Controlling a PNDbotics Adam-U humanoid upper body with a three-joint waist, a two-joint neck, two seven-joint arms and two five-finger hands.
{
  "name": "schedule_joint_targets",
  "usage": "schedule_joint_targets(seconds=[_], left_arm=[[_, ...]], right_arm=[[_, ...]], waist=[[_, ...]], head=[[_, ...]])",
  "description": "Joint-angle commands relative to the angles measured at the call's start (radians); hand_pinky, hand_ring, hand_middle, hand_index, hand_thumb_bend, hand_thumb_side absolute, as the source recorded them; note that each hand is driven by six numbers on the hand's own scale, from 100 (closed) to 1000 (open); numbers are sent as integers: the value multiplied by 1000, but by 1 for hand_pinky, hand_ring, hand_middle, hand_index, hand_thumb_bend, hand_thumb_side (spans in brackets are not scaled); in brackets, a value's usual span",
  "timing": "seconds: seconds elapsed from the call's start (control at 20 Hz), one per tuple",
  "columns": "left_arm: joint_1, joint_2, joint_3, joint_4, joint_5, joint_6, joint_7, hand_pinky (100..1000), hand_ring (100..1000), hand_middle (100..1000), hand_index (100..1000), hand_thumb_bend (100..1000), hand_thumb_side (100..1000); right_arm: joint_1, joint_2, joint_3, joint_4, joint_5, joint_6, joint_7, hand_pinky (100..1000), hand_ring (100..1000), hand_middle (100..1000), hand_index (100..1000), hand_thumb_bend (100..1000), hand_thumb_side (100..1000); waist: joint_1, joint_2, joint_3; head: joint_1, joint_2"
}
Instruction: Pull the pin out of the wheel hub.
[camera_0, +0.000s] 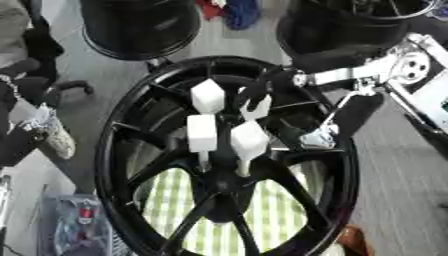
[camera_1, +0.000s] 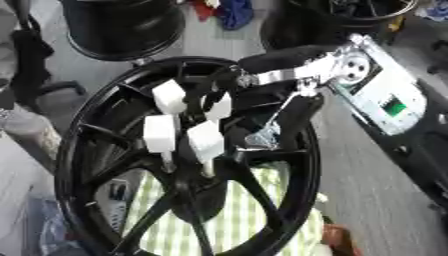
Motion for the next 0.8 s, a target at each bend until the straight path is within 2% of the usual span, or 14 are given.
schedule_joint_targets(seconds=[0.05, 0.8], left_arm=[[-13, 12, -2, -13, 5, -2, -4, 803, 770, 814, 884, 353, 604], [-12, 11, -1, -11, 5, -3, -6, 801, 773, 815, 885, 348, 606]], right_arm=[[-24, 1, -3, 13, 9, -21, 14, 868, 846, 900, 1000, 100, 403], [-20, 23, 14, 38, 88, -52, 42, 849, 822, 870, 982, 100, 406]], waist=[[4, -10, 1], [1, -10, 0]], head=[[-2, 5], [1, 5]])
